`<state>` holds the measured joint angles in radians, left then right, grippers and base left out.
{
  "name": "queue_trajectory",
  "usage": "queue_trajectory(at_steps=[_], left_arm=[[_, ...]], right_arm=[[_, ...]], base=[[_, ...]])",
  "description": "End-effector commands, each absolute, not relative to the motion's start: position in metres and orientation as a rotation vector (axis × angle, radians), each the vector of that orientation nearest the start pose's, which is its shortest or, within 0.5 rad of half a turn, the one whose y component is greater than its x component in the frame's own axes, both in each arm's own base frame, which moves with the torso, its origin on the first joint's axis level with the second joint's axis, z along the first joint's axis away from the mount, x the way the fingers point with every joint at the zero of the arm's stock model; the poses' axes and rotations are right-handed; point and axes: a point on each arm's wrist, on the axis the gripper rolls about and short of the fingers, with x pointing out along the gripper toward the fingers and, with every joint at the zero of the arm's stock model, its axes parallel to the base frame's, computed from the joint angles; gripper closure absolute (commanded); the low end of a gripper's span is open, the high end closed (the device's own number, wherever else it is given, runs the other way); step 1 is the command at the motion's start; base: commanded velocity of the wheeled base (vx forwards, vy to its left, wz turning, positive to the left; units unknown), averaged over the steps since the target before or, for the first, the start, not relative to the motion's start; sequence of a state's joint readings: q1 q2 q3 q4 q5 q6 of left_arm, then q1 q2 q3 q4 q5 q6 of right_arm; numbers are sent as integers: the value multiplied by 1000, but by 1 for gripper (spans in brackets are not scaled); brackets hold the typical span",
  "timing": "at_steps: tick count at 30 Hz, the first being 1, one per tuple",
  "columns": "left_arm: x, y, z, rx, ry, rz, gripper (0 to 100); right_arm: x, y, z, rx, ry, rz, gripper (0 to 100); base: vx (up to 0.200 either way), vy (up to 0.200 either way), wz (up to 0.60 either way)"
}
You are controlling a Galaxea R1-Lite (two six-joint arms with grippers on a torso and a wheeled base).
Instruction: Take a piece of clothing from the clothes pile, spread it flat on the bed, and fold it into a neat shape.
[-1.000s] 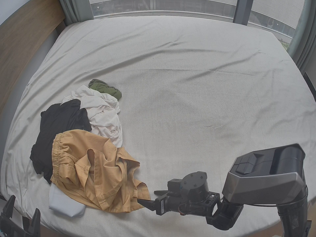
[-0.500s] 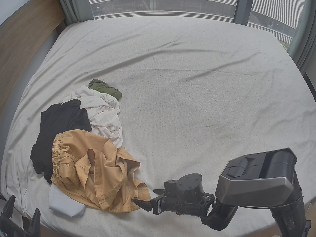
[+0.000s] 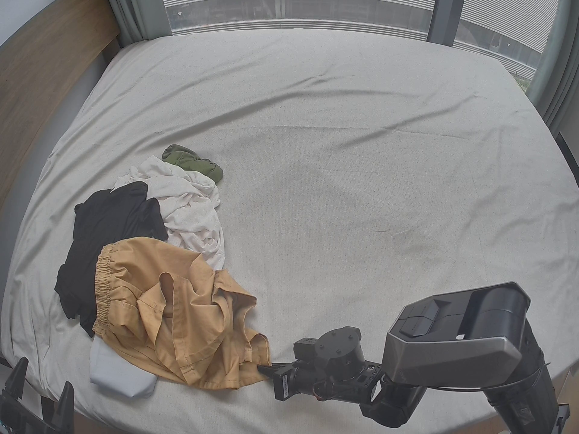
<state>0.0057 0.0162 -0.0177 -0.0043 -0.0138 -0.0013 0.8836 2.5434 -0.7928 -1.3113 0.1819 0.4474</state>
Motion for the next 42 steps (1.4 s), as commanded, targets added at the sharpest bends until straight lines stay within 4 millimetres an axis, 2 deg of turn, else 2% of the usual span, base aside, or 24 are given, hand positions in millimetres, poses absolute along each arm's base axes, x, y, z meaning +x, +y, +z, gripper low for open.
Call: queue_trajectory(at_steps=[1,9,24,28,30,34,42], left_arm=[[-23,0,76,-2,-3,-8,0],[-23,0,76,-2,-3,-8,0],[-23,0,76,-2,-3,-8,0],[-23,0,76,-2,-3,-8,0],[-23,0,76,-2,-3,-8,0],[-23,0,76,-2,-3,-8,0],[-23,0,76,-2,-3,-8,0]], right_arm=[[241,299,-57,245,630,914,100],[239,285,-40,247,616,869,100],[234,247,-25,233,638,747,100],[232,236,-21,225,637,716,100],[229,221,-17,213,645,686,100],[227,207,-12,219,643,659,100],[224,188,-11,221,637,596,100]], base=[[0,0,0],[0,0,0],[0,0,0],[0,0,0],[0,0,0],[0,0,0],[0,0,0]])
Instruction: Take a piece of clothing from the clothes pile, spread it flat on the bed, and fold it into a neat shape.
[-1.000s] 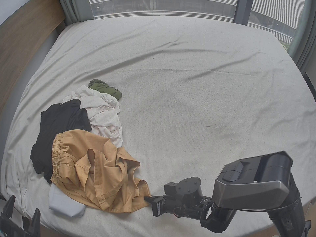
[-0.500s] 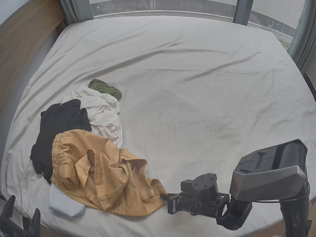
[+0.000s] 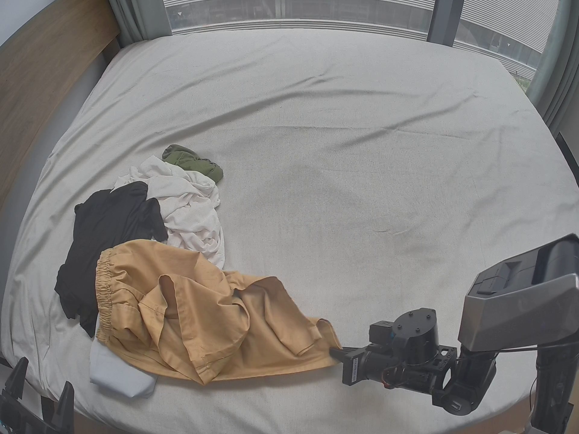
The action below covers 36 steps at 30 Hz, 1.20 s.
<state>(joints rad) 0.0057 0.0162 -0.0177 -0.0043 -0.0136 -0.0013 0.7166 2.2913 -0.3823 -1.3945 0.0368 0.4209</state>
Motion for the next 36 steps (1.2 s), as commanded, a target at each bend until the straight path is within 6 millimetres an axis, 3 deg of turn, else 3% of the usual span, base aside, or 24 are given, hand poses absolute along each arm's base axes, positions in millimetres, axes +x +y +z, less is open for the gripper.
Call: queue_trajectory(at_steps=[1,36], left_arm=[[-23,0,76,-2,-3,-8,0],[-23,0,76,-2,-2,-8,0]], right_arm=[[223,186,-11,223,634,591,100],[191,111,12,258,655,418,100]], base=[[0,0,0],[0,0,0]])
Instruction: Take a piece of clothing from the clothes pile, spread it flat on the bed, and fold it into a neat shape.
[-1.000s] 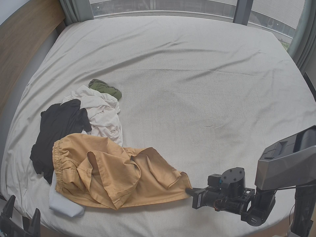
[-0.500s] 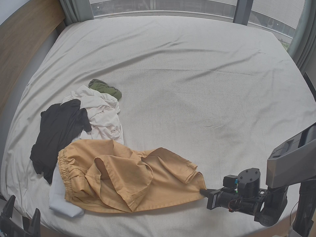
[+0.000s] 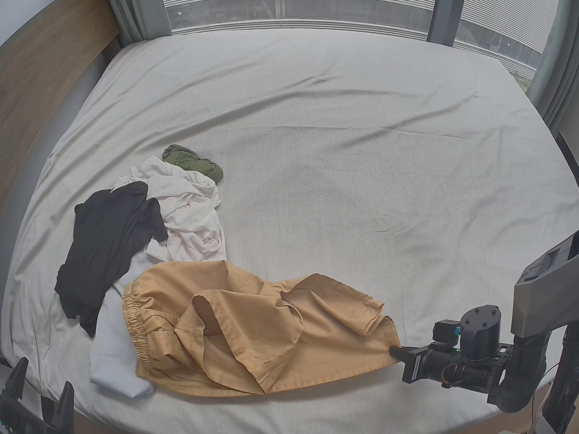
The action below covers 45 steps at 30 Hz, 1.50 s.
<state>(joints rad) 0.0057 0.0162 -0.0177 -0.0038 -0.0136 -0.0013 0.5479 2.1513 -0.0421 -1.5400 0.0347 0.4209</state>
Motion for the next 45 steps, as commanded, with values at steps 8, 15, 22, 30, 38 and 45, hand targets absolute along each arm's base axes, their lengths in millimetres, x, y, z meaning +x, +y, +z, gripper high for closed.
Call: queue_trajectory(at_steps=[8,15,22,30,38,45], left_arm=[[-23,0,76,-2,-3,-8,0],[-23,0,76,-2,-3,-8,0],[-23,0,76,-2,-3,-8,0],[-23,0,76,0,-3,-8,0],[-23,0,76,0,-3,-8,0],[-23,0,76,0,-3,-8,0]], right_arm=[[194,92,16,263,633,345,100],[197,84,18,269,624,307,100],[200,78,18,252,618,283,100],[183,71,29,212,700,270,100],[179,48,35,217,730,175,100],[170,42,37,218,777,145,100]], base=[[0,0,0],[0,0,0],[0,0,0],[0,0,0],[0,0,0],[0,0,0]])
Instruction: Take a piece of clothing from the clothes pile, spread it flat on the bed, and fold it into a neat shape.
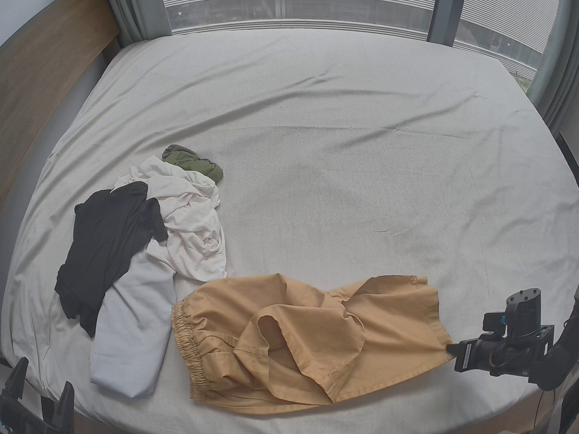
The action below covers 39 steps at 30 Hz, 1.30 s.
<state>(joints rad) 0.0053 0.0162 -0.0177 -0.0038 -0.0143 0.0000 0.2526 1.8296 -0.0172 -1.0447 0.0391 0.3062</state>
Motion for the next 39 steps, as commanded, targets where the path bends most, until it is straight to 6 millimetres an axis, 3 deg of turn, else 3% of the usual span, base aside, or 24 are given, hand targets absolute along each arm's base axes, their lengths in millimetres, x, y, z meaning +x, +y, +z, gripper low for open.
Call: queue_trajectory(at_steps=[1,15,31,32,38,39], left_arm=[[-23,0,76,0,-3,-9,0],[-23,0,76,0,-5,-8,0],[-23,0,76,-2,-3,-6,0],[-23,0,76,-2,-3,-6,0],[-23,0,76,0,-3,-6,0],[-23,0,76,3,-3,-8,0]], right_arm=[[170,41,37,217,778,144,100],[164,27,36,223,832,71,100],[160,24,35,223,867,55,100],[160,25,36,225,864,57,0],[156,25,51,237,767,67,0],[152,24,62,236,695,82,0]], base=[[0,0,0],[0,0,0],[0,0,0],[0,0,0],[0,0,0],[0,0,0]])
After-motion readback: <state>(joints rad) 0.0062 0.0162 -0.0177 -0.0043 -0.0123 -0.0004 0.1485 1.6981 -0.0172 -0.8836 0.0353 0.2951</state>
